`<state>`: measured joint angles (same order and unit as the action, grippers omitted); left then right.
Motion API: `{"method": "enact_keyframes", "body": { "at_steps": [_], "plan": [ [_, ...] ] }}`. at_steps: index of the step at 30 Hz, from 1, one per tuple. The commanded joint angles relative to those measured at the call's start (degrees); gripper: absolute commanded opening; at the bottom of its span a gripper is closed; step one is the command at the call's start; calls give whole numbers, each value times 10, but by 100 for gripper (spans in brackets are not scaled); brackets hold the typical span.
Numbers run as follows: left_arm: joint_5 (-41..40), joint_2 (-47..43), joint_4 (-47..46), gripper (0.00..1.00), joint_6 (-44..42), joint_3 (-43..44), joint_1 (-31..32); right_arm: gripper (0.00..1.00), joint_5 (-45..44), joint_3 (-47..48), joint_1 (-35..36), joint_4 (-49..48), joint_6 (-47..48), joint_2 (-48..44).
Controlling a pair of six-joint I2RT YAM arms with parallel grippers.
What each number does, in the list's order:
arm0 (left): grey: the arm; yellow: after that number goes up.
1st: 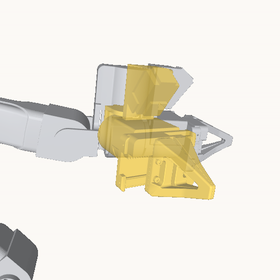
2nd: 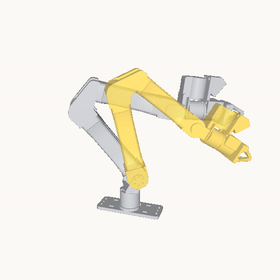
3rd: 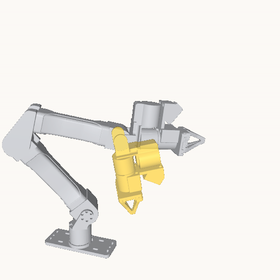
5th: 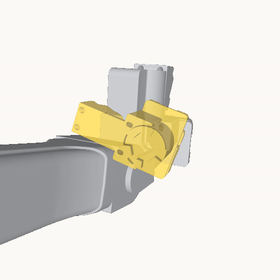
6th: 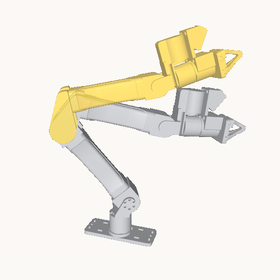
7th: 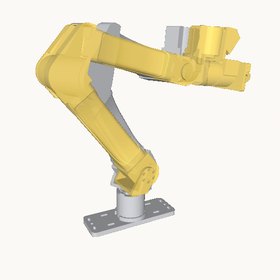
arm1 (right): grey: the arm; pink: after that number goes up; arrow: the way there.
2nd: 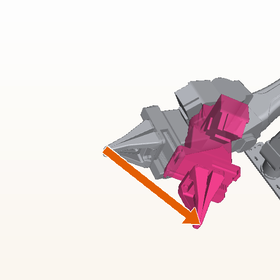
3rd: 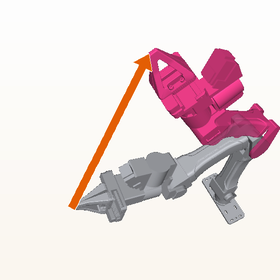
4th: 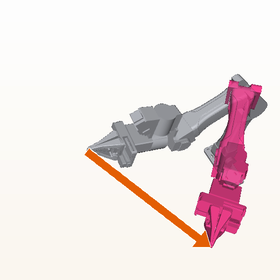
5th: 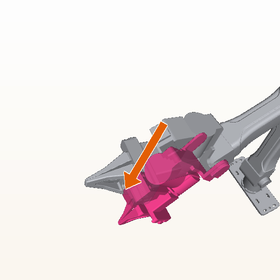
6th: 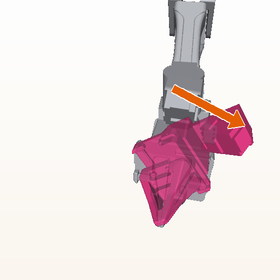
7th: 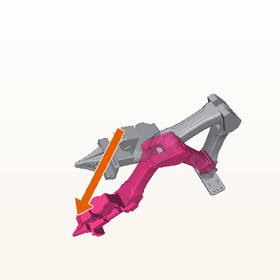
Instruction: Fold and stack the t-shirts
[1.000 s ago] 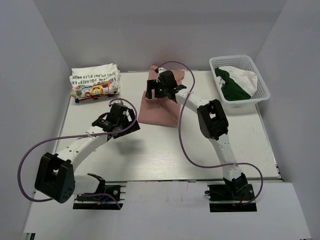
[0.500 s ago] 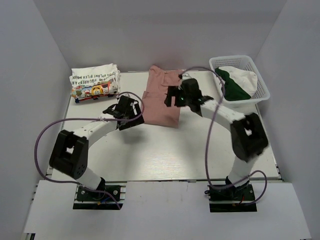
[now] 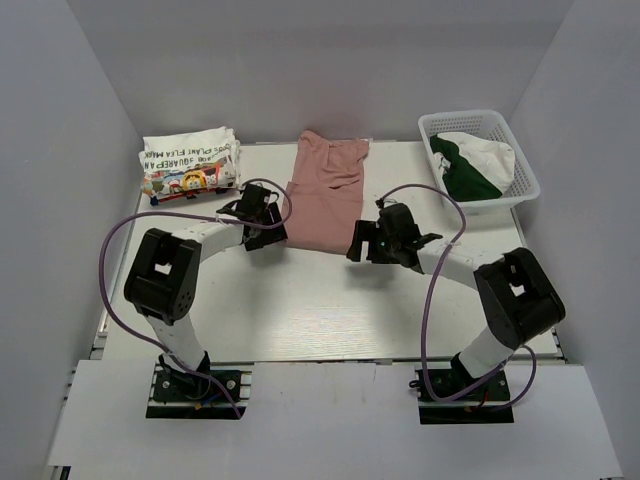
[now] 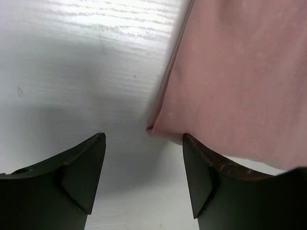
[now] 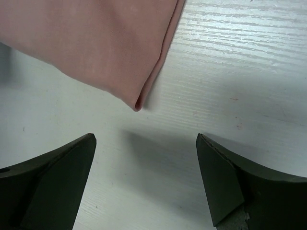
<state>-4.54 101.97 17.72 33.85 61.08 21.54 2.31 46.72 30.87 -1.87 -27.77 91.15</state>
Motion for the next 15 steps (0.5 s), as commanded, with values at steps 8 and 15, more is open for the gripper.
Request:
{"method": "enact_keyframes", "body": {
  "at_steps": [8, 15],
  "plan": [
    [49, 34, -50, 60, -12, 18, -16, 90, 17, 47, 0, -38, -45, 80],
    [90, 62, -71, 20, -23, 5, -16, 60, 25, 59, -1, -56, -76, 121]
  ]
}}
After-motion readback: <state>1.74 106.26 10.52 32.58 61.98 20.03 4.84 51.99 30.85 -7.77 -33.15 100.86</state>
